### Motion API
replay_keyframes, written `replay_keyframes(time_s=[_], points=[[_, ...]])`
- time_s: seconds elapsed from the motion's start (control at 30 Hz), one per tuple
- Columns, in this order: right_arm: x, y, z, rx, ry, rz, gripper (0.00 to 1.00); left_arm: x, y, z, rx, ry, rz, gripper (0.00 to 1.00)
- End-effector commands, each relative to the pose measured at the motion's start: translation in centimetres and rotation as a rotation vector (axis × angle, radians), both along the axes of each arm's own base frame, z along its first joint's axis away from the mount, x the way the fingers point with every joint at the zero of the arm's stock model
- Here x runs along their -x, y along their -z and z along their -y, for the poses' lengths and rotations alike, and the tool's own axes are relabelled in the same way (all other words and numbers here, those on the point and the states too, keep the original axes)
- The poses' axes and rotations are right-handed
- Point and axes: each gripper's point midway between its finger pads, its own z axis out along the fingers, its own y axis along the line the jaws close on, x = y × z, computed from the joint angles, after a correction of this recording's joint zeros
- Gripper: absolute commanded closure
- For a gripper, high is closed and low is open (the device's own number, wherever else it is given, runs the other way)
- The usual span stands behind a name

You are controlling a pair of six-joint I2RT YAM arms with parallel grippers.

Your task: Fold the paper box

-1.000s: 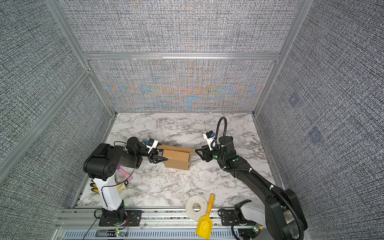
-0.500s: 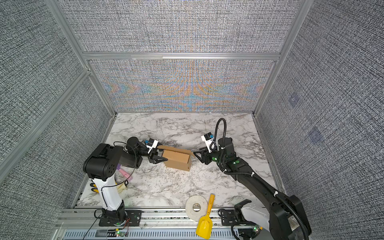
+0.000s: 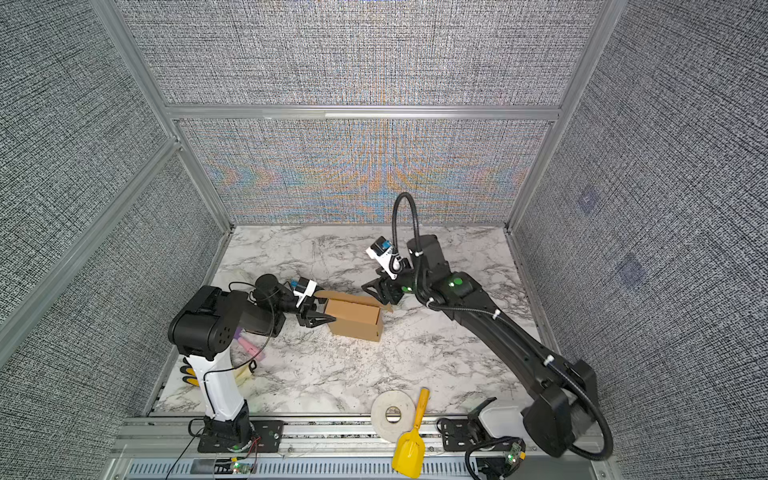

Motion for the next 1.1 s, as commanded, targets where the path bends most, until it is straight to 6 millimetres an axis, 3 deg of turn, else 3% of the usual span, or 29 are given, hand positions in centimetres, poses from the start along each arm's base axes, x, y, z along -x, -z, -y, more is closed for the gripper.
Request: replay_keyframes(time_s=[0.0,0.1,0.2,0.3,0.5,0.6,1.07], points=[[1.7,3.1,-0.6,0.185,-0.176,-0.060,0.34,0.3,-0.3,-0.1,0.002,0.020,0.012,0.38],[2.0,4.5,-2.5,0.246,-0.266,-0.124,0.39,0.2,-0.4,-0.1,0.002,0.017,0.012,0.38],[2.5,6.4,-3.3,0.319,-0.333,-0.152,0.43,0.2,-0.3,-0.1,0.001,0.015,0.009,0.38],[1.7,7.7,-3.5,0.359,-0.333,-0.153,0.46,0.2,-0.2,-0.2,0.000,0.015,0.005,0.38],[1.0,8.6,-3.4,0.419,-0.342,-0.150,0.75,0.2,-0.1,-0.2,0.000,0.018,0.002,0.38],[0.8,8.7,-3.4,0.433,-0.341,-0.139,0.83,0.2,-0.2,-0.2,-0.001,0.015,-0.001,0.38],[0.6,10.9,-3.2,0.537,-0.348,-0.117,0.89,-0.4,-0.7,-0.3,-0.007,-0.013,-0.028,0.34]])
